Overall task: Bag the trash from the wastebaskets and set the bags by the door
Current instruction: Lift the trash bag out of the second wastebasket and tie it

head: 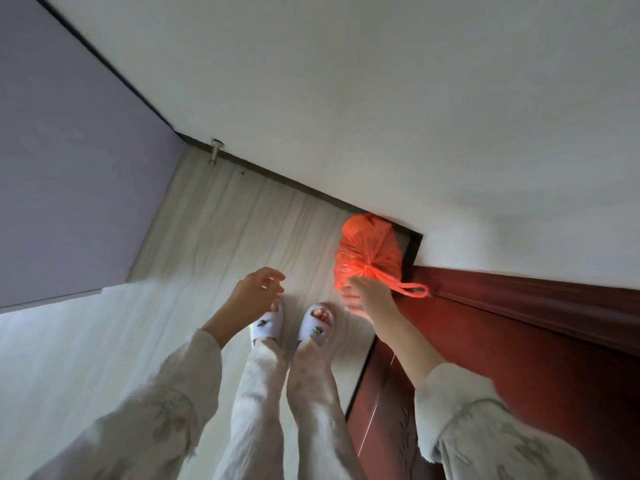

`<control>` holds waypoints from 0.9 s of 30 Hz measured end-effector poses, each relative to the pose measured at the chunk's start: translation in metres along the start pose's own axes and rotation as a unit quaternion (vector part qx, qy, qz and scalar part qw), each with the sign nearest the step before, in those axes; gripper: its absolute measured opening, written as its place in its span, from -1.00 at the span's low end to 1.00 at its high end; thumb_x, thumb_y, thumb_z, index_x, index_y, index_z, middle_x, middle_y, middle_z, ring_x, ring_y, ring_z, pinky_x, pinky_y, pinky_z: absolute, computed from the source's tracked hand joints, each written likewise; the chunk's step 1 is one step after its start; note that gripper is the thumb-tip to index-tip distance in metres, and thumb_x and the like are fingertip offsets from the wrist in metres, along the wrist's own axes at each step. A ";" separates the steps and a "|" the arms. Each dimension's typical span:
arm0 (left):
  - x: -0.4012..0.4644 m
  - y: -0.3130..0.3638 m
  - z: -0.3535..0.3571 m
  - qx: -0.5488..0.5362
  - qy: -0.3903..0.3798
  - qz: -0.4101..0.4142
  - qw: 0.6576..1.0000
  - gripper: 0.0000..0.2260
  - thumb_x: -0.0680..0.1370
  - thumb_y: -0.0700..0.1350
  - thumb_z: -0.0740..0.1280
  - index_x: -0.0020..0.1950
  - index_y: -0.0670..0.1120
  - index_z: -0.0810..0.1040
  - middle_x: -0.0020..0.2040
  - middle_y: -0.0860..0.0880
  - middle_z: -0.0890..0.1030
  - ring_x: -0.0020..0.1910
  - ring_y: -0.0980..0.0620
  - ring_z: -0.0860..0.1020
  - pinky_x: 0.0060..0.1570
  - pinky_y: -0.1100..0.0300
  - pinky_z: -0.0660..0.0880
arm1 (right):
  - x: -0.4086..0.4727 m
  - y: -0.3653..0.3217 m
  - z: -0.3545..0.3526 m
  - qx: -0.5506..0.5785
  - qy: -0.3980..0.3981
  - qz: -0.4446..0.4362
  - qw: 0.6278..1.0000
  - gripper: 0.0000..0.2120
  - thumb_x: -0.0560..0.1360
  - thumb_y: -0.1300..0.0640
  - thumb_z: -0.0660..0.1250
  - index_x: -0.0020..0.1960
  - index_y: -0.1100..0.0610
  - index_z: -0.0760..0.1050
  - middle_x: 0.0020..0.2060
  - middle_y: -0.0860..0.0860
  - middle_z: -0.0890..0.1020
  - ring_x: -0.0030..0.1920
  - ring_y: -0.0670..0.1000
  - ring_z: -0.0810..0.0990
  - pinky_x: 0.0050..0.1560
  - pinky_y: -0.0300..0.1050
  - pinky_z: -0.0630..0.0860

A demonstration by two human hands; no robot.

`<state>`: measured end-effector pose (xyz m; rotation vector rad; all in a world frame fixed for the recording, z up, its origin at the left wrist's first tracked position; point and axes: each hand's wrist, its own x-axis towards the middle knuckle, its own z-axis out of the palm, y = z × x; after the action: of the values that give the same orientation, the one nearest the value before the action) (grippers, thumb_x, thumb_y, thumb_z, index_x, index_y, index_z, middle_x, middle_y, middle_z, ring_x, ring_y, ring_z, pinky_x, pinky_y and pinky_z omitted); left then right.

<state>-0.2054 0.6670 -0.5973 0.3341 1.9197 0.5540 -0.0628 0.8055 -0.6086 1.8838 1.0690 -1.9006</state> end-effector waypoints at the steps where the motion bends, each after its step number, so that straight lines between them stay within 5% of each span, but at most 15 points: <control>1: -0.025 -0.002 -0.012 -0.022 0.011 0.002 1.000 -0.82 0.55 -0.23 0.13 0.01 -0.07 0.50 -0.13 -0.06 0.59 -0.39 0.18 0.55 -0.44 0.50 0.40 | -0.030 -0.005 0.014 -0.002 -0.013 -0.010 1.000 -0.81 0.55 0.24 0.17 0.05 0.29 0.51 -0.07 0.26 0.57 -0.21 0.07 0.53 -0.28 -0.18 0.40; 5: -0.116 -0.025 -0.056 -0.101 0.062 -0.004 0.993 -0.82 0.55 -0.27 0.12 0.01 -0.09 0.48 -0.19 -0.03 0.56 -0.26 0.00 0.52 -0.34 0.33 0.40 | -0.127 -0.016 0.072 -0.068 -0.071 -0.075 0.992 -0.86 0.53 0.22 0.19 -0.16 0.14 0.49 -0.31 0.08 0.59 -0.31 0.00 0.55 -0.29 -0.22 0.45; 11: -0.236 -0.105 -0.119 -0.214 0.177 0.003 0.961 -0.79 0.54 -0.34 0.10 -0.03 -0.09 0.45 -0.28 0.06 0.53 -0.44 0.25 0.50 -0.46 0.49 0.35 | -0.233 0.007 0.178 -0.238 -0.149 -0.166 0.945 -0.81 0.53 0.20 0.19 -0.22 0.10 0.50 -0.34 0.04 0.60 -0.42 -0.11 0.59 -0.36 -0.29 0.47; 14: -0.293 -0.162 -0.151 -0.276 0.251 0.001 0.928 -0.84 0.57 -0.27 0.12 -0.01 -0.09 0.46 -0.27 0.06 0.55 -0.44 0.33 0.52 -0.42 0.49 0.39 | -0.275 0.029 0.245 -0.328 -0.184 -0.197 0.905 -0.79 0.55 0.19 0.17 -0.22 0.07 0.49 -0.35 0.03 0.58 -0.38 -0.07 0.54 -0.36 -0.28 0.42; 20: -0.414 -0.300 -0.219 -0.368 0.345 -0.013 0.863 -0.86 0.58 -0.25 0.12 -0.01 -0.10 0.46 -0.25 0.02 0.55 -0.31 0.10 0.51 -0.42 0.50 0.39 | -0.352 0.102 0.399 -0.447 -0.252 -0.229 0.827 -0.78 0.59 0.17 0.11 -0.18 0.08 0.46 -0.35 0.01 0.57 -0.49 -0.19 0.55 -0.39 -0.31 0.40; 25: -0.500 -0.406 -0.285 -0.419 0.464 -0.043 0.779 -0.84 0.58 -0.27 0.12 -0.01 -0.11 0.47 -0.25 -0.01 0.54 -0.42 0.26 0.54 -0.41 0.52 0.40 | -0.414 0.161 0.538 -0.519 -0.337 -0.228 0.751 -0.77 0.59 0.15 0.11 -0.19 0.07 0.46 -0.32 0.01 0.59 -0.51 -0.23 0.56 -0.37 -0.33 0.44; 27: -0.518 -0.439 -0.310 -0.438 0.497 -0.048 0.748 -0.84 0.58 -0.28 0.11 -0.01 -0.14 0.46 -0.26 0.00 0.54 -0.35 0.18 0.54 -0.40 0.52 0.41 | -0.436 0.173 0.589 -0.531 -0.365 -0.239 0.726 -0.77 0.60 0.16 0.11 -0.17 0.09 0.47 -0.31 0.01 0.59 -0.43 -0.15 0.58 -0.35 -0.32 0.45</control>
<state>-0.2734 -0.0208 -0.3154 -0.8465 2.3158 1.7148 -0.3393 0.1681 -0.3168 0.1872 1.8136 -1.3738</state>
